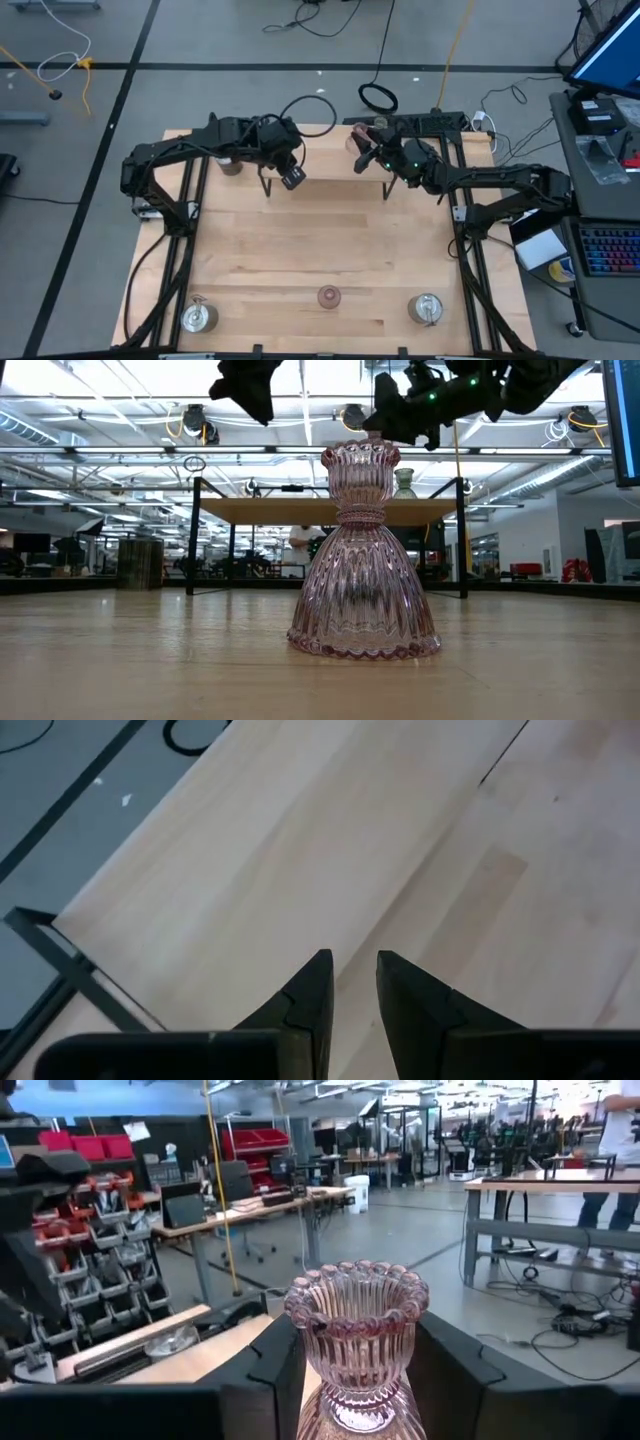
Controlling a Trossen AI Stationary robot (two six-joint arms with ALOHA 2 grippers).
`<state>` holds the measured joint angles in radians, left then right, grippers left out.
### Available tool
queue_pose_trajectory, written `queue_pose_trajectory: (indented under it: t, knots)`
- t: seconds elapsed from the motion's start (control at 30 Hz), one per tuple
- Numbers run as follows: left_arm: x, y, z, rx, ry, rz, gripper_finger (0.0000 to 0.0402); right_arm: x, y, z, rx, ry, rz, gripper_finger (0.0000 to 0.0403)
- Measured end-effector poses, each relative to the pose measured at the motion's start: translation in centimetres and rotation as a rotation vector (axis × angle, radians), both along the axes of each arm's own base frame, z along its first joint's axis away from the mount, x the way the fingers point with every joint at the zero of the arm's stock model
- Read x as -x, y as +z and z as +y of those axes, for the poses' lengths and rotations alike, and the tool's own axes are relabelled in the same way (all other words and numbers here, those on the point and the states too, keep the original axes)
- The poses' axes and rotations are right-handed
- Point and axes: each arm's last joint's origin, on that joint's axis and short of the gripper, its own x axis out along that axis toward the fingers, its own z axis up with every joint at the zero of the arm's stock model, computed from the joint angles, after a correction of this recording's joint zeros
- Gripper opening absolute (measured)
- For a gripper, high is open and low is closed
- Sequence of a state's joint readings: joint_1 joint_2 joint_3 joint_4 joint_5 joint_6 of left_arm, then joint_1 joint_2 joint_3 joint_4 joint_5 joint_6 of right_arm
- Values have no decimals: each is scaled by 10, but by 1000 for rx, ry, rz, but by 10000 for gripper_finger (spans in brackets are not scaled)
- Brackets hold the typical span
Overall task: Pick & Place candle stick holders
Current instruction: Put the left pink candle holder on the shelf
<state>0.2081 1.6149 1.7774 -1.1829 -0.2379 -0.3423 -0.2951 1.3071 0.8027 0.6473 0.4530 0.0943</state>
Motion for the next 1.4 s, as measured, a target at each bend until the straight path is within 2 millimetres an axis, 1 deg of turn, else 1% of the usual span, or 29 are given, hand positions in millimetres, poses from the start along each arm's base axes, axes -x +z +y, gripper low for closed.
queue_pose_trajectory:
  t: [0.13, 0.33, 0.43, 0.57, 0.7, 0.93, 1.07, 1.17, 1.4]
  knots:
    - [-1, -7, 0, 1, -3, 19, 81, -1, -3, 0, -4, 0, 15, 132]
    - [-1, -25, -1, 24, 15, 72, 81, -16, -17, -5, 4, -16, 7, 132]
    - [-2, -33, -4, 37, 22, 95, 81, -19, -19, -9, 40, -81, 47, 132]
    - [1, -41, -10, 48, 22, 107, 81, -22, -12, -19, 80, -135, 62, 132]
    - [9, -40, -13, 47, 35, 44, 81, -24, -17, -27, 68, -155, 81, 132]
    - [34, -36, -17, 50, 67, -79, 81, -30, -28, -33, 39, -162, 90, 132]
    - [43, -34, -19, 53, 79, -146, 81, -31, -31, -37, 30, -174, 93, 132]
    - [44, -31, -21, 46, 68, -188, 81, -30, -33, -40, 11, -180, 90, 132]
    - [42, -32, -27, 45, 39, -190, 81, -30, -34, -41, -9, -178, 84, 132]
